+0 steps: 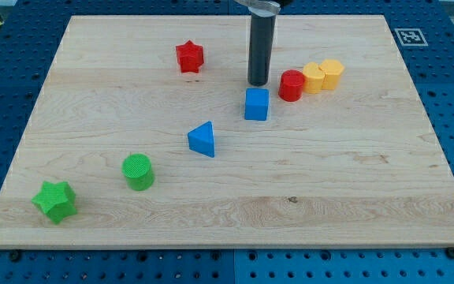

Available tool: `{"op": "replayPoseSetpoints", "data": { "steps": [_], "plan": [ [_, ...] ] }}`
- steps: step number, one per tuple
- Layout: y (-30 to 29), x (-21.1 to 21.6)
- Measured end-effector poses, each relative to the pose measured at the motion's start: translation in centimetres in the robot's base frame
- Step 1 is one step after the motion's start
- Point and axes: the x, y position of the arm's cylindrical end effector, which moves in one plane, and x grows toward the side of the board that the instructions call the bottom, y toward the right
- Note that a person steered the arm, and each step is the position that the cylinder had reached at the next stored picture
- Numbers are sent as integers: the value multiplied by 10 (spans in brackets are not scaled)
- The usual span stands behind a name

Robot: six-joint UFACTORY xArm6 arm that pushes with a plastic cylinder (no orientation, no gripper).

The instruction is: Push blue cube towards red star

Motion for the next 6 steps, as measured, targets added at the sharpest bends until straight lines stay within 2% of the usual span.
{"op": "replayPoseSetpoints", "data": {
  "steps": [2, 3, 5, 6],
  "plan": [
    [44, 32],
    [44, 57],
    [26, 62],
    [-6, 68]
  ]
}}
